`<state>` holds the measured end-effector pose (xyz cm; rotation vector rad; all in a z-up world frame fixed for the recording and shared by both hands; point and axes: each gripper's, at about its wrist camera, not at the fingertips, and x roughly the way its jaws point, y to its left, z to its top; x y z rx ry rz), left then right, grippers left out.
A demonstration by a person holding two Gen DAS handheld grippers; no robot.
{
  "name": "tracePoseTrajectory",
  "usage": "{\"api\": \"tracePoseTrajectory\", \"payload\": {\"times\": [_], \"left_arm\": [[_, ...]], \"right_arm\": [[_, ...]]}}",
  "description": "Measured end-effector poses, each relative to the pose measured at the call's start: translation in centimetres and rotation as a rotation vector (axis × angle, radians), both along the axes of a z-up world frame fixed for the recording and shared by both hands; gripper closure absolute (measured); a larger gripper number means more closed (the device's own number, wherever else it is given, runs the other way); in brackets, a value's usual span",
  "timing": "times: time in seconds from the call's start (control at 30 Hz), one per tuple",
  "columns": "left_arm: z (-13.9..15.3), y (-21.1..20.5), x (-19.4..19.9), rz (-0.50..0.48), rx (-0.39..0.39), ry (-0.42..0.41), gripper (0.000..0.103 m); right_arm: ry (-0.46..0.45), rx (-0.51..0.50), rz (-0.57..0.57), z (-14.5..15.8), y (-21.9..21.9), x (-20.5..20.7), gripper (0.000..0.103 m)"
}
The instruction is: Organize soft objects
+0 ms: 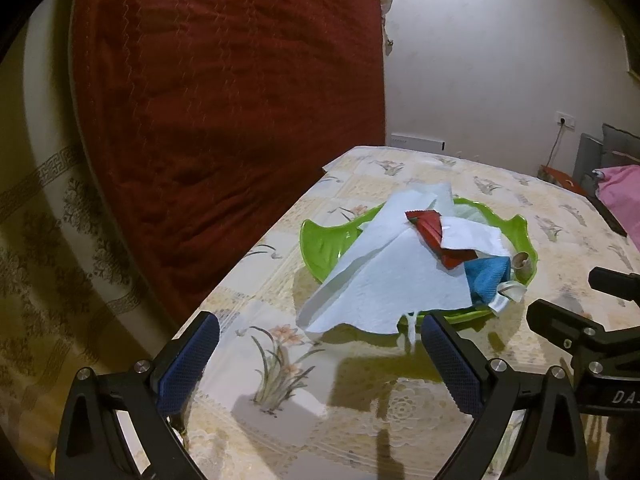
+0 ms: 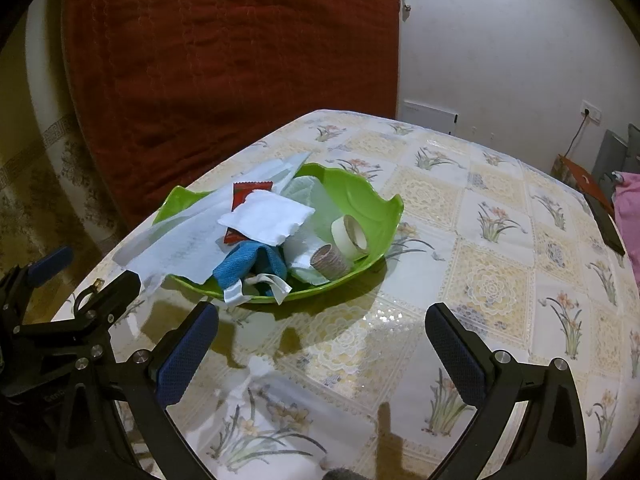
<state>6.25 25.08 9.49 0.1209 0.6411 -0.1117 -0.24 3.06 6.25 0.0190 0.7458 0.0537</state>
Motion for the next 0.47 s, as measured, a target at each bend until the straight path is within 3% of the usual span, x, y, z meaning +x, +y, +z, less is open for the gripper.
{"api": "tracePoseTrajectory", "payload": {"times": [0.47], "left_arm": [[-0.45, 0.13, 0.27, 0.009, 0.001, 0.017, 0.0]], "right_arm": [[-0.027, -0.052, 0.028, -0.24, 0.89, -0.05, 0.0]]}}
